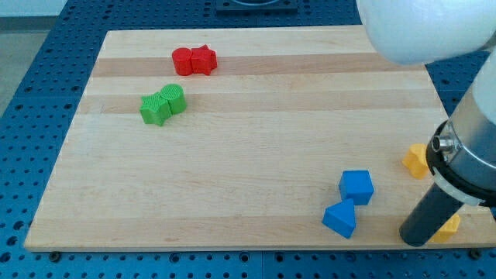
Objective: Separate yellow blocks from blue blocks
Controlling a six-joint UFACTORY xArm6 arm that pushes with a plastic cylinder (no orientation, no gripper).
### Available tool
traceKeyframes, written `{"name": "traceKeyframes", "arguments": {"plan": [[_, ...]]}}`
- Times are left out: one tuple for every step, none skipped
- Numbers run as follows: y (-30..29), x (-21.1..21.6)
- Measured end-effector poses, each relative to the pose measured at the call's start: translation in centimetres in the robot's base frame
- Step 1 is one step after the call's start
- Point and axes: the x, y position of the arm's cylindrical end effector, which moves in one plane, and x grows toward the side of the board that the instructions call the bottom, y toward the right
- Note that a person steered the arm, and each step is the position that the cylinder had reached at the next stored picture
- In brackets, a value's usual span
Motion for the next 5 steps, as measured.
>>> {"name": "traceKeyframes", "arguments": {"plan": [[0.0,-0.2],[-0.1,-0.8],[-0.8,-1.0],[-1.5,-1.1],[-2.5,-1.1]]}}
